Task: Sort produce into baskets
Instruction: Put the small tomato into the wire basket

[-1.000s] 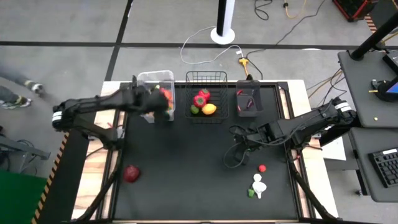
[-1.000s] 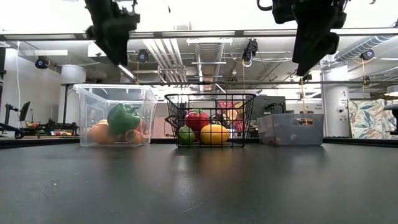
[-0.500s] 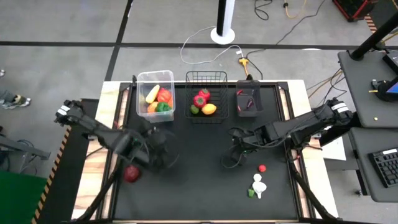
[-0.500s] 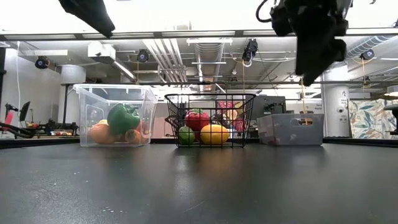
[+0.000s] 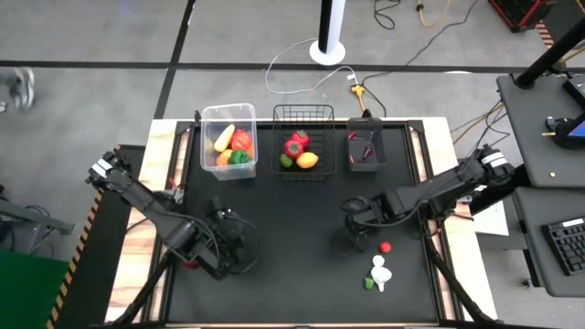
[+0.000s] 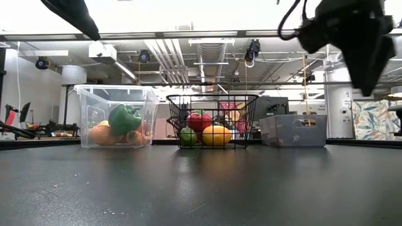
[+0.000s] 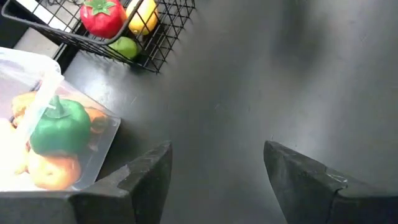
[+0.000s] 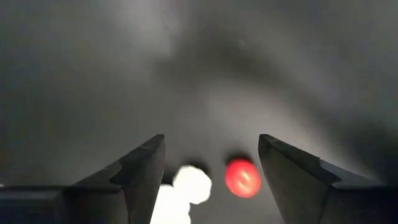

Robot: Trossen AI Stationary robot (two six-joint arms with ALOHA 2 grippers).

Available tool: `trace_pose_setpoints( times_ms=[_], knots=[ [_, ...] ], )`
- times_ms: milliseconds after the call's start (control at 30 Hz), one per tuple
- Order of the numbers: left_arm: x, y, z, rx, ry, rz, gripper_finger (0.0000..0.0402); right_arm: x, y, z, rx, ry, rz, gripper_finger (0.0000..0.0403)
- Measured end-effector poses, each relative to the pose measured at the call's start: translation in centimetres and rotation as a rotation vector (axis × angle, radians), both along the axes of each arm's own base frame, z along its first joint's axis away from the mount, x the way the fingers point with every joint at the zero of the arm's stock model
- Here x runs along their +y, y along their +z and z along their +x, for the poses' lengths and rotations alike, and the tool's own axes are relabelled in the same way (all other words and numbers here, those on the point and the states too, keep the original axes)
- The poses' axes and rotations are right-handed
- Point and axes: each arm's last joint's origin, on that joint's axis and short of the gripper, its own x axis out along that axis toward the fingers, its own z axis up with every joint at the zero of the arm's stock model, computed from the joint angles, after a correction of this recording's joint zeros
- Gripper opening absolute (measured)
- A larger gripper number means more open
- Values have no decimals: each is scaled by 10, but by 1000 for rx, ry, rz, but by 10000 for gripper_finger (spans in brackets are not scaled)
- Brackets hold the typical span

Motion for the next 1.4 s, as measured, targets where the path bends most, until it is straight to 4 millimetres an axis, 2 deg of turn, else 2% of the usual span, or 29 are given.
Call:
trace_pose_setpoints(
  times_ms=[367,667,1067,1400],
  knots=[
    [0,1,1,-42,18,18,236,30,-8,-27,123,-95,-36,246],
    [-1,0,4,-74,30,39,236,36,-34,-48,216,-181,-52,256],
    [-4,-9,8,-31,9,79,236,36,-60,-52,159,-277,-5,247],
    [-5,-12,10,-22,7,87,236,35,-67,-54,161,-295,-5,250]
  ],
)
